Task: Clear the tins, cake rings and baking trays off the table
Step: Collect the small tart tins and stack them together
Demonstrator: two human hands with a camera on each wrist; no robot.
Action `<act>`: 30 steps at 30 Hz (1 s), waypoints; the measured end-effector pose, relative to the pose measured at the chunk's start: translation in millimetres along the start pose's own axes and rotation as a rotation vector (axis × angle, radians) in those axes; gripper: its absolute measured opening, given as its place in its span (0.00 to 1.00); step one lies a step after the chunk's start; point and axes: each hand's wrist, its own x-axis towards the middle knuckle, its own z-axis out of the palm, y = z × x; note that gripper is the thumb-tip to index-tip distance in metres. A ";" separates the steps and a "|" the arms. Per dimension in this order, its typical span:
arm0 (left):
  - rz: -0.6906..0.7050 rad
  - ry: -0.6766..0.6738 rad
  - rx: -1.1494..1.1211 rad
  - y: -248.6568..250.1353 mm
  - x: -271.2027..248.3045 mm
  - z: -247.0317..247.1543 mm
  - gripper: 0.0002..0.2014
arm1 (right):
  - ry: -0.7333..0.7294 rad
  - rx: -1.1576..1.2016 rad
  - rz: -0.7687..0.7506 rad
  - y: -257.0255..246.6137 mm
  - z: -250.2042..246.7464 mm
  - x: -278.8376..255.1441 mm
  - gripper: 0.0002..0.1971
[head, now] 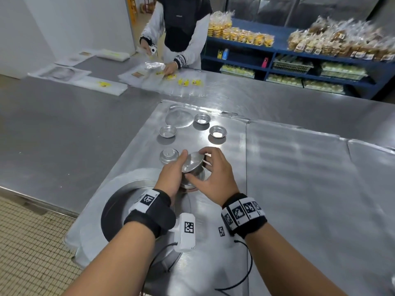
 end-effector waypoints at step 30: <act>0.017 0.189 -0.031 2.0 27.7 -2.9 0.16 | -0.450 -0.050 0.280 50.0 -34.9 48.3 0.40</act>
